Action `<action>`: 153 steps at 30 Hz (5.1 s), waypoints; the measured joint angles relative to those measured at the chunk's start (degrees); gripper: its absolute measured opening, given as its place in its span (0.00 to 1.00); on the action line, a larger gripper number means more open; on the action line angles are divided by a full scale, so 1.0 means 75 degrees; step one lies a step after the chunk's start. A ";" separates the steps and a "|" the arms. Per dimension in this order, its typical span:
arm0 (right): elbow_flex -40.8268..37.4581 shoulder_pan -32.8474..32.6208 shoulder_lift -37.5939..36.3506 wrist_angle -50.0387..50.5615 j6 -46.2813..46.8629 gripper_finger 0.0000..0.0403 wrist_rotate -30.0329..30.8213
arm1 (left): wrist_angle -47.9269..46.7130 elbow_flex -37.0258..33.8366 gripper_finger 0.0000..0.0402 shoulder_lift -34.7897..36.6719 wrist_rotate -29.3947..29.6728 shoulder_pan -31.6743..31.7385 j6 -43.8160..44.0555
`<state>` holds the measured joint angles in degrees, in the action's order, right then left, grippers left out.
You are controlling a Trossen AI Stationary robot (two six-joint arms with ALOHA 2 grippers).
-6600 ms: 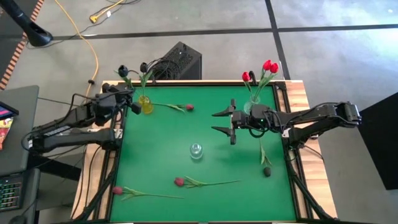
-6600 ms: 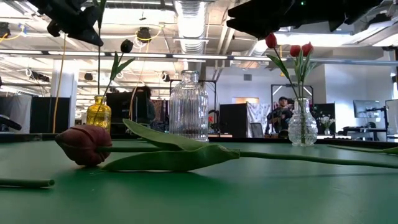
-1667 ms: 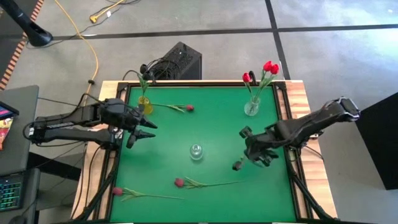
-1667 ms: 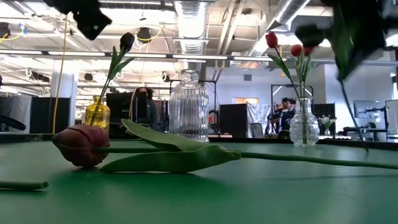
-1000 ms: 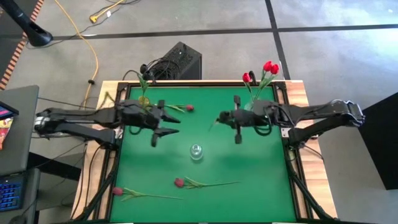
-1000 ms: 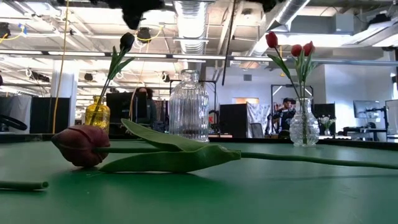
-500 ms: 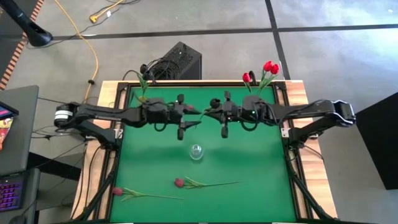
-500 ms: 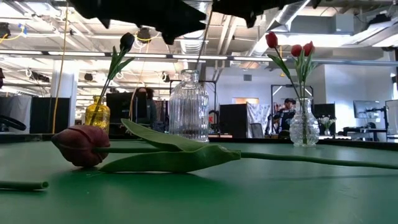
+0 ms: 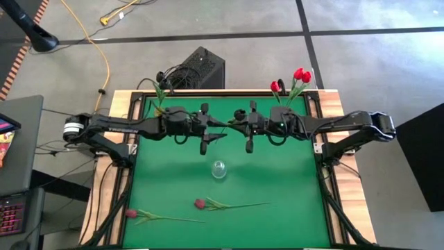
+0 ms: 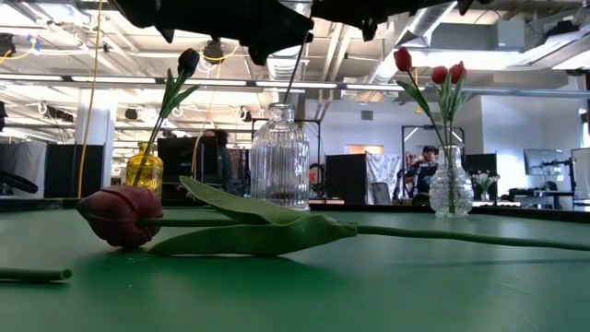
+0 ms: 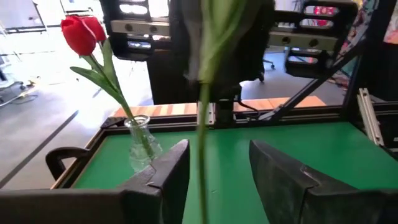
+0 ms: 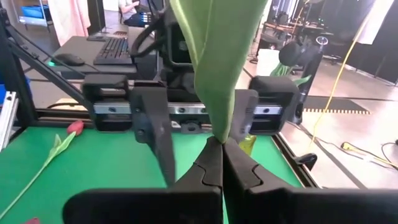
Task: Sort flowers into vase by color
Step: Put the black tulip into the yellow vase, then put the right dark red tulip into the bottom transparent vase
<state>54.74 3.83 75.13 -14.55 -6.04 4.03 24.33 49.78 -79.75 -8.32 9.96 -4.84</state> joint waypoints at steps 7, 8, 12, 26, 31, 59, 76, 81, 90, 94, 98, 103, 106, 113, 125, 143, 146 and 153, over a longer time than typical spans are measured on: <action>0.0000 0.0059 0.0000 0.0048 0.0003 0.05 0.0000 | -0.0022 0.0000 0.22 0.0003 0.0001 0.0009 0.0015; 0.0000 0.0059 0.0000 0.0053 0.0003 0.05 -0.0003 | -0.0033 0.0000 0.19 0.0003 0.0001 0.0009 0.0015; 0.0000 0.0058 0.0000 0.0074 0.0003 0.06 -0.0047 | -0.0052 0.0000 0.07 0.0006 0.0010 0.0052 0.0031; 0.0000 0.0137 -0.0117 0.0088 -0.0002 0.39 -0.0361 | 0.0036 0.0000 0.00 0.0168 -0.0127 0.0285 0.0195; 0.0000 0.0169 -0.0458 0.0801 -0.0546 0.56 -0.0353 | -0.0667 0.0000 0.00 0.1181 -0.0126 0.0686 0.0126; -0.0003 0.0514 -0.0373 0.1452 -0.0662 0.62 -0.0353 | -0.3089 -0.2507 0.00 0.7158 0.6464 0.1122 0.0104; -0.0003 0.0511 -0.0373 0.1458 -0.0662 0.62 -0.0356 | -0.3206 -0.2664 0.00 0.6994 0.6863 0.2473 0.0935; -0.0003 0.0508 -0.0373 0.1462 -0.0662 0.62 -0.0358 | -0.3174 -0.2664 0.00 0.6431 0.6492 0.3079 0.1156; -0.0003 0.0491 -0.0373 0.1735 -0.0660 0.62 -0.0360 | -0.3140 -0.2667 0.00 0.6005 0.5637 0.3924 0.1613; -0.0003 0.0491 -0.0373 0.1732 -0.0662 0.62 -0.0361 | -0.2940 -0.2902 0.00 0.5996 0.5484 0.4081 0.1743; -0.0003 0.0491 -0.0373 0.1752 -0.0662 0.62 -0.0361 | -0.2418 -0.3432 0.00 0.6167 0.5470 0.4160 0.1768; -0.0003 0.0491 -0.0373 0.1806 -0.0662 0.62 -0.0363 | -0.1964 -0.3968 0.00 0.6394 0.5251 0.4159 0.1990; -0.0003 0.0491 -0.0373 0.1850 -0.0660 0.62 -0.0361 | -0.1882 -0.4149 0.00 0.6406 0.5261 0.4159 0.1950; -0.0003 0.0434 -0.0373 0.1955 -0.0659 0.62 -0.0364 | -0.1992 -0.4453 0.00 0.6403 0.5101 0.4159 0.2086; -0.0003 0.0386 -0.0373 0.2620 -0.0380 0.62 -0.0370 | -0.2387 -0.4356 0.21 0.6465 0.4145 0.4159 0.1375; -0.0003 -0.0590 -0.0373 0.4016 0.0052 0.62 -0.0370 | -0.6859 -0.2162 0.37 0.6894 0.2795 0.4159 0.2160; -0.0003 -0.1010 -0.0373 0.4257 0.0088 0.62 -0.0368 | -0.7423 -0.1845 0.37 0.6851 0.2151 0.4159 0.2720; -0.0004 -0.2236 -0.0364 0.4590 0.0085 0.62 -0.0369 | -0.8689 -0.1247 0.37 0.6500 -0.0247 0.4146 0.3190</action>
<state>54.71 -12.94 72.40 19.88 -5.41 1.26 -40.84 40.43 -31.00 -10.17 41.05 19.09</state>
